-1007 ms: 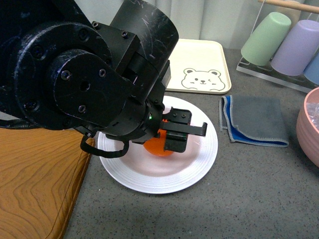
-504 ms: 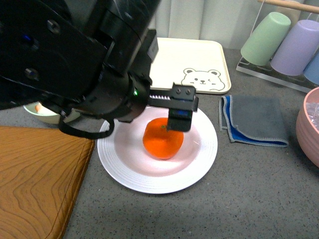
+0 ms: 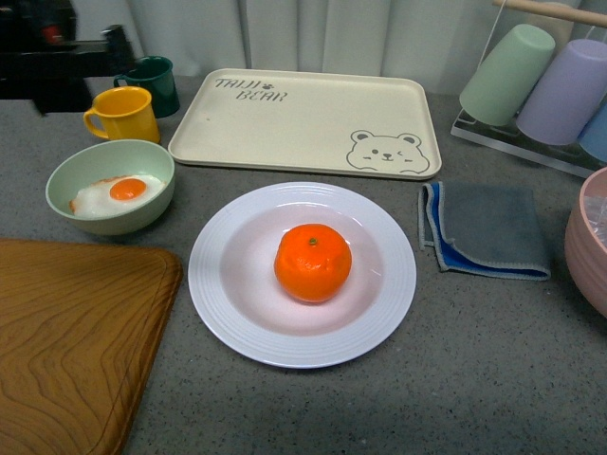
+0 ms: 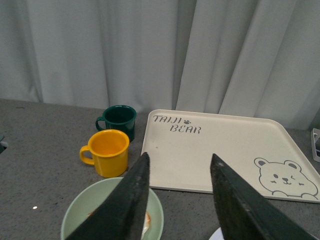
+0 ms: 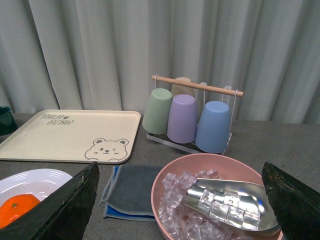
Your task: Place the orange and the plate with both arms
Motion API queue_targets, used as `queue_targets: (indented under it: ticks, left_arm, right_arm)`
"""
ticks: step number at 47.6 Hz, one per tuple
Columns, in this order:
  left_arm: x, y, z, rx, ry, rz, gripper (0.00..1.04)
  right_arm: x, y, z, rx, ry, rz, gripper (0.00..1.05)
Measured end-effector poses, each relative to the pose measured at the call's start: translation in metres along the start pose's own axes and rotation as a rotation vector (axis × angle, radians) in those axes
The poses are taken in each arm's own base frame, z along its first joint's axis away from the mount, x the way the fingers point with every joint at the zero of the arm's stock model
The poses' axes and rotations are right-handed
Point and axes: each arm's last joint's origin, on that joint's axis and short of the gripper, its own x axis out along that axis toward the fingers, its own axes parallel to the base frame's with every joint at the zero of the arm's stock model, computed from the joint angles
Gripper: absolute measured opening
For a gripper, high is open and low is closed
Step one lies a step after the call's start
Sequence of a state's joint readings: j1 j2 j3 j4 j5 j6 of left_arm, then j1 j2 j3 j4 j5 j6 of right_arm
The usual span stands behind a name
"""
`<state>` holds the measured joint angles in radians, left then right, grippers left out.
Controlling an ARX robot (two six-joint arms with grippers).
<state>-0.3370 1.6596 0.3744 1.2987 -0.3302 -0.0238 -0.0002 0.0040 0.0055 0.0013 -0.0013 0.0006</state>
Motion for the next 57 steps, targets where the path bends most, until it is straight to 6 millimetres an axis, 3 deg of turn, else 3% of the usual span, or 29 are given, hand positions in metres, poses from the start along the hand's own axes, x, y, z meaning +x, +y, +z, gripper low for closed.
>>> queue_targets:
  ticks: [10, 24, 43, 57]
  left_arm:
    - [-0.034, 0.029, -0.001, 0.015, 0.033, 0.005, 0.04]
    - [-0.078, 0.058, 0.015, 0.022, 0.028, 0.004, 0.04]
    - [-0.106, 0.077, 0.018, 0.021, 0.023, 0.011, 0.04]
    - [-0.12, 0.077, 0.025, 0.021, -0.001, 0.006, 0.04]
  right_arm:
    - [0.0, 0.0, 0.0, 0.0, 0.0, 0.0, 0.95]
    - [0.0, 0.0, 0.0, 0.0, 0.0, 0.0, 0.95]
    - [0.0, 0.0, 0.0, 0.0, 0.0, 0.0, 0.95]
    - [0.0, 0.0, 0.0, 0.0, 0.0, 0.0, 0.95]
